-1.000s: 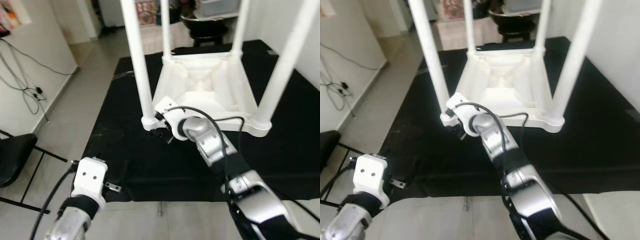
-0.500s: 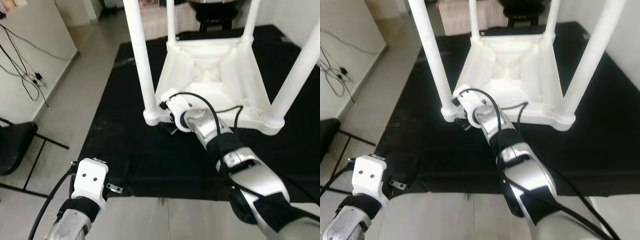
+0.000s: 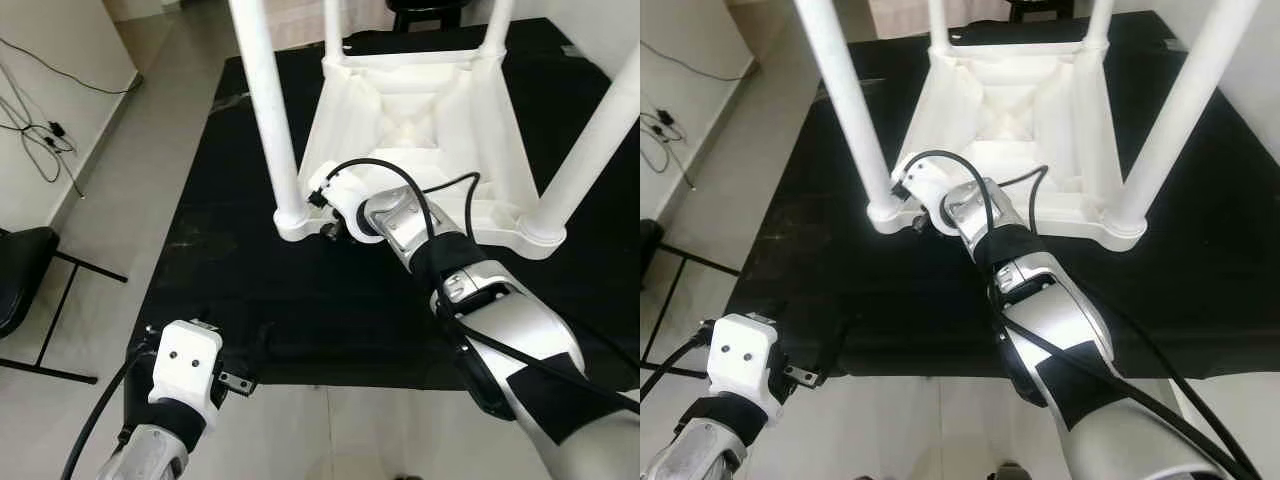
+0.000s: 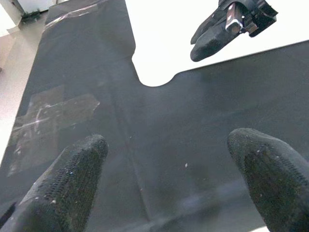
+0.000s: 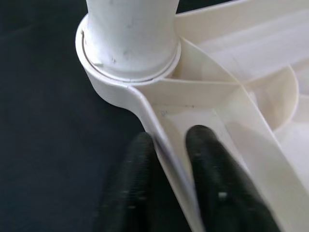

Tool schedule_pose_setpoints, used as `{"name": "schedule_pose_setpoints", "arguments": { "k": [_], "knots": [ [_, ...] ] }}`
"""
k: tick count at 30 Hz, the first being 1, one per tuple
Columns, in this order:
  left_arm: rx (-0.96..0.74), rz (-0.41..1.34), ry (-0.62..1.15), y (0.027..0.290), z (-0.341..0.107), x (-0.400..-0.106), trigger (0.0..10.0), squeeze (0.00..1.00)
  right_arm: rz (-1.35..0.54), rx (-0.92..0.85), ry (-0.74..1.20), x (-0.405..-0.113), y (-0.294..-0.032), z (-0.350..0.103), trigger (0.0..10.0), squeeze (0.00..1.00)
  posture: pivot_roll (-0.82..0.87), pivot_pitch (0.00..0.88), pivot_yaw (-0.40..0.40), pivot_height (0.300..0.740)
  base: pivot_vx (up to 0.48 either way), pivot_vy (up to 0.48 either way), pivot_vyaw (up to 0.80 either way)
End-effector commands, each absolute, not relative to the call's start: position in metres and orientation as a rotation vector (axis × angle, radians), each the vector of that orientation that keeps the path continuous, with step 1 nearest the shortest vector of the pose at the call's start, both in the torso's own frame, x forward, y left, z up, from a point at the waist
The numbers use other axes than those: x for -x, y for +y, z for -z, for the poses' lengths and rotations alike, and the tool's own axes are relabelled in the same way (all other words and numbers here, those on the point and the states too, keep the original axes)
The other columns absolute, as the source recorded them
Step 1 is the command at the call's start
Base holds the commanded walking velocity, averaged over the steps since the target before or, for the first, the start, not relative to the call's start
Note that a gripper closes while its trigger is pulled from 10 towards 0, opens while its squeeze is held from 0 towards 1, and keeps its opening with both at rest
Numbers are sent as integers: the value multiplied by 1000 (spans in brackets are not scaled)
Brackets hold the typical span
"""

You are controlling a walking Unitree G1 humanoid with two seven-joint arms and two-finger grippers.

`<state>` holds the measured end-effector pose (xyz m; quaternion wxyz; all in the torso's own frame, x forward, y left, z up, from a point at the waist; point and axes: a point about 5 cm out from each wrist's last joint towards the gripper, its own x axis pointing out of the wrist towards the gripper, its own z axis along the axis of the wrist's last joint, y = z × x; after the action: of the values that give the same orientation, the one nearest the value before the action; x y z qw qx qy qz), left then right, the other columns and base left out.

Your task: Building children table

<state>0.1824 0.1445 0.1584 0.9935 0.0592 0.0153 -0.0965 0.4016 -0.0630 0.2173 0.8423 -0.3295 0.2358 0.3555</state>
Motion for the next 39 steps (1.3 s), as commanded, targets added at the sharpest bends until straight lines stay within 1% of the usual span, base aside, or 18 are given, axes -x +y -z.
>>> {"name": "schedule_pose_setpoints", "arguments": {
  "k": [1,2,5,6,7,10,11,13,16,17,20,22,24,29,31,37,38,39],
  "knots": [
    [-124,183,47,145,-157,-180,10000,0,-890,699,613,-388,-50,-186,0,0,19,236,73,740,0,0,0],
    [-122,184,46,145,-157,-180,10000,0,-972,752,577,-385,-46,-187,0,0,18,232,71,740,0,0,0],
    [-122,184,45,145,-157,-180,10000,0,-1032,793,553,-383,-43,-186,0,0,18,232,71,740,0,0,0],
    [-121,184,44,145,-157,-180,10000,0,-1112,826,534,-378,-40,-186,0,0,16,228,70,740,0,0,0],
    [-121,185,44,145,-157,-181,10000,0,-1191,855,485,-372,-36,-188,0,0,14,225,71,740,0,0,0],
    [-121,185,43,145,-157,-181,10000,0,-1303,894,387,-360,-29,-193,0,0,10,219,73,740,0,0,0],
    [-121,185,43,145,-157,-181,10000,0,-1303,894,387,-360,-29,-193,0,0,10,219,73,740,0,0,0],
    [-123,187,42,145,-157,-182,10000,0,-1316,893,276,-354,-21,-199,0,0,8,216,77,740,0,0,0],
    [-124,187,42,145,-158,-183,10000,0,-1320,880,236,-352,-17,-202,0,0,6,214,82,740,0,0,0],
    [-125,190,41,145,-158,-183,10000,0,-1351,857,138,-346,-10,-208,0,0,7,215,85,740,0,0,0],
    [-126,191,40,146,-158,-184,10000,0,-1379,831,51,-340,-3,-215,0,0,6,213,90,740,0,0,0],
    [-129,195,40,146,-159,-185,10000,0,-1464,805,-123,-319,13,-224,0,0,7,216,94,740,0,0,0],
    [-132,197,41,146,-159,-185,10000,0,-1509,804,-191,-305,21,-226,0,0,7,216,95,740,0,0,0],
    [-135,196,41,147,-159,-185,10000,0,-1545,829,-230,-295,28,-223,0,0,13,218,97,740,0,0,0],
    [-139,193,41,148,-159,-185,10000,0,-1563,840,-265,-290,37,-223,0,0,20,220,98,740,0,0,0],
    [-143,192,43,148,-159,-184,10000,0,-1536,881,-280,-290,50,-219,0,0,23,221,97,740,0,0,0],
    [-144,192,44,148,-159,-184,10000,0,-1489,924,-270,-294,54,-216,4627,0,25,220,96,740,0,0,0],
    [-145,191,45,148,-159,-184,10000,0,-1395,957,-222,-304,57,-212,10000,0,27,221,96,740,0,0,0]
  ]
}}
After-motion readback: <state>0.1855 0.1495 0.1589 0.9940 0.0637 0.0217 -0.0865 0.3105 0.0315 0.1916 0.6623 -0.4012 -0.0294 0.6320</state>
